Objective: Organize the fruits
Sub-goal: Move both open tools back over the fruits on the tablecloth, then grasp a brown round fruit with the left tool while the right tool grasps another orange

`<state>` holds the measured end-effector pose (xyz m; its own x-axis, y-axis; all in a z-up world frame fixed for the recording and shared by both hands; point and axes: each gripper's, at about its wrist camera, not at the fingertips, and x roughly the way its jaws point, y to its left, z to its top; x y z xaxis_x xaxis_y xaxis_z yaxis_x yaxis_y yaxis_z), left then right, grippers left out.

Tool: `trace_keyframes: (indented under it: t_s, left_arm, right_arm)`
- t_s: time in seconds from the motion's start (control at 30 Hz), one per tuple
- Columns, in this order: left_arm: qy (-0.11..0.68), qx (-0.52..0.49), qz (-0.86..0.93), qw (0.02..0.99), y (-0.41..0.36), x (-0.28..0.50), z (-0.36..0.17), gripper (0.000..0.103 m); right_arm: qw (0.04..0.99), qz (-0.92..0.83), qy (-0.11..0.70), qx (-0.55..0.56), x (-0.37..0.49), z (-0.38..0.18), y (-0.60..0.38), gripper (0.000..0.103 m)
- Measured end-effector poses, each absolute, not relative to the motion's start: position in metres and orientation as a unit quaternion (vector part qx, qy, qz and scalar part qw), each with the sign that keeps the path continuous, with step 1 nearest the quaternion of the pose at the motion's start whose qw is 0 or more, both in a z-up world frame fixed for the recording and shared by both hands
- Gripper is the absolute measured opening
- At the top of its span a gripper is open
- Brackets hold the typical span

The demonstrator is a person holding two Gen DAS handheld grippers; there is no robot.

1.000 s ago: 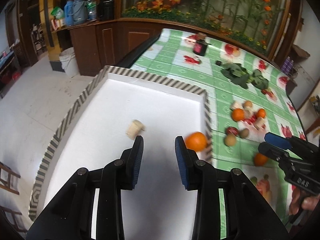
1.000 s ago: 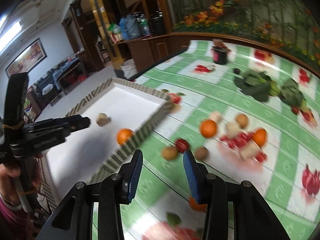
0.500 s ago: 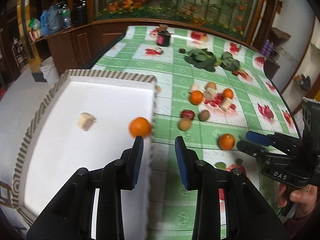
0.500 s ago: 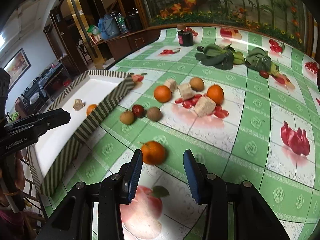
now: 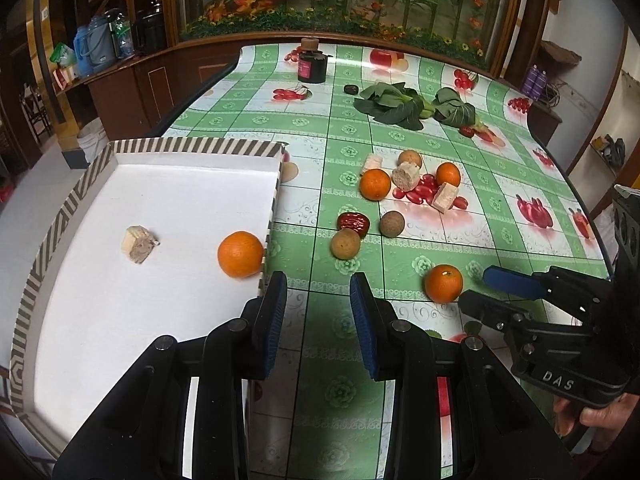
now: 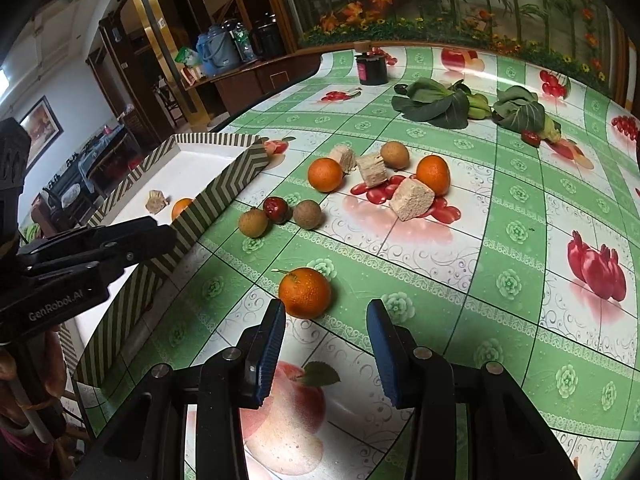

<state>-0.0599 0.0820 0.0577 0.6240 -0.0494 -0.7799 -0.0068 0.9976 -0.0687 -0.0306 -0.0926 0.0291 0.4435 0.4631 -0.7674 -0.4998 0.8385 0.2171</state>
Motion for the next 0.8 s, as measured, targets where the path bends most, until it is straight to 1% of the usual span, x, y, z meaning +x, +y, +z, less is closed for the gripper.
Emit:
trace_keyframes:
  t_s: [0.57,0.63,0.67,0.8]
  left_arm:
    - [0.454,-0.032,-0.040,0.890,0.075,-0.039,0.047,0.032]
    - [0.461,-0.031,-0.044,0.886,0.072,-0.032,0.044,0.032]
    - [0.466,-0.032,-0.048,0.883,0.070,-0.028,0.042,0.032]
    - [0.478,-0.025,-0.053,0.876,0.064,-0.017,0.036,0.032]
  right_arm:
    - [0.841,0.290,0.453,-0.058,-0.017,0.014,-0.067,0.042]
    - [0.837,0.300,0.455,-0.046,-0.014,0.014,-0.067,0.036]
    - [0.835,0.304,0.456,-0.044,-0.012,0.014,-0.067,0.031]
    - [0.840,0.294,0.454,-0.036,-0.010,0.015,-0.074,0.031]
